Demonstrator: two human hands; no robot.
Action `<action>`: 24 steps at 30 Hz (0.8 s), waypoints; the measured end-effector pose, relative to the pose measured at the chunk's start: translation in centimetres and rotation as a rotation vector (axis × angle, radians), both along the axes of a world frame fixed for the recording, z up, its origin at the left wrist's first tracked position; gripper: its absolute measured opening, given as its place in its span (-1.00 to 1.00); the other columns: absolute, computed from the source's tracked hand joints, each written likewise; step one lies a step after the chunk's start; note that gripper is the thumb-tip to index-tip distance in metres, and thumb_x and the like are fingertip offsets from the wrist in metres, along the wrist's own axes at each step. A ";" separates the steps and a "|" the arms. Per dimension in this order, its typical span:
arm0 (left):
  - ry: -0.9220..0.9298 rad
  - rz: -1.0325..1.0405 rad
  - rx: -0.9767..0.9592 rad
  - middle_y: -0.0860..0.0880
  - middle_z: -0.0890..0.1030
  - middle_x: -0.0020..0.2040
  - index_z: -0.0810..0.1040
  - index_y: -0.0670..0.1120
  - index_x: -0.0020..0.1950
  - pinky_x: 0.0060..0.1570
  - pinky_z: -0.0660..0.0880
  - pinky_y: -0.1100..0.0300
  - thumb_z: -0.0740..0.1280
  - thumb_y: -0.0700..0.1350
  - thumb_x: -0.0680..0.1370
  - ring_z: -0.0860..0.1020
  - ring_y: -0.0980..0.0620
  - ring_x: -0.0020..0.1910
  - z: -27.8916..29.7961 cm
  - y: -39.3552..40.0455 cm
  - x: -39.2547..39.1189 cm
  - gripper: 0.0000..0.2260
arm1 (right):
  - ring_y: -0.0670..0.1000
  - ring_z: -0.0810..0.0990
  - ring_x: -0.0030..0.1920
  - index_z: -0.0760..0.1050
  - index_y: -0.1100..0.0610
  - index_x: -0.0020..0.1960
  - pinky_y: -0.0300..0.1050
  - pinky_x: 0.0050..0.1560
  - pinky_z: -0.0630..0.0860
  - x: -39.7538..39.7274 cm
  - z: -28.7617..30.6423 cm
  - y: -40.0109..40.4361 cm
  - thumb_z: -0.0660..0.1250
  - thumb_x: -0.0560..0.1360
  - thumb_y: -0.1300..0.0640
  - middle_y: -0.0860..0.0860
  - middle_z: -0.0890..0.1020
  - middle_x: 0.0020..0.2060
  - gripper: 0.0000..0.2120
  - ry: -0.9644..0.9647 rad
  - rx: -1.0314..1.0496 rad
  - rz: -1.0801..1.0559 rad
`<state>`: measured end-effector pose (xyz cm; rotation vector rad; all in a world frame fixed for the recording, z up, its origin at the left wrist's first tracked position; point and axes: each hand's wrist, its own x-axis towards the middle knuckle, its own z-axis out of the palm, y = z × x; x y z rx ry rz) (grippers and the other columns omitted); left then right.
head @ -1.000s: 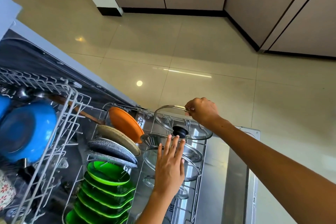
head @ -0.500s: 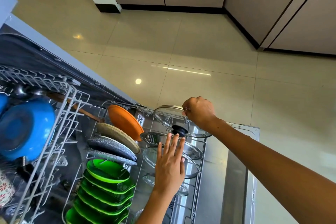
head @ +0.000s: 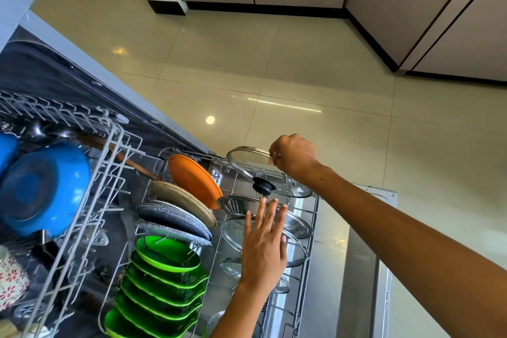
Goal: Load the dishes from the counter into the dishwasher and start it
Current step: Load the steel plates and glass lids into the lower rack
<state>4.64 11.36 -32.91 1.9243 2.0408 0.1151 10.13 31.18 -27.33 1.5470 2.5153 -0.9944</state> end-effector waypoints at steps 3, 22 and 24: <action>-0.003 -0.003 -0.002 -0.05 0.24 0.50 0.27 -0.03 0.48 0.40 0.00 -0.10 0.33 -0.12 0.44 0.13 -0.09 0.50 0.0 -0.1 -0.1 -0.39 | 0.03 0.61 -0.06 0.56 0.15 0.15 -0.14 -0.06 0.55 -0.7 -0.3 0.1 0.37 0.49 0.13 0.07 0.65 -0.02 -0.75 -0.045 0.007 0.020; -0.041 0.020 0.041 -0.07 0.20 0.52 0.20 -0.02 0.50 0.41 -0.02 -0.11 0.43 -0.16 0.40 0.07 -0.07 0.51 -0.4 0.0 0.1 -0.29 | 0.09 0.62 -0.07 0.61 0.20 0.04 -0.07 -0.02 0.55 2.8 0.5 1.1 0.47 0.41 0.13 0.13 0.66 -0.07 -0.76 0.001 -0.092 -0.074; -0.035 0.015 0.038 -0.07 0.21 0.52 0.20 -0.03 0.50 0.41 -0.02 -0.11 0.43 -0.15 0.40 0.08 -0.09 0.51 -0.4 0.0 0.0 -0.28 | 0.10 0.61 -0.05 0.59 0.20 0.08 -0.08 0.00 0.54 3.1 0.2 0.4 0.44 0.43 0.14 0.13 0.65 -0.03 -0.75 -0.013 -0.089 -0.073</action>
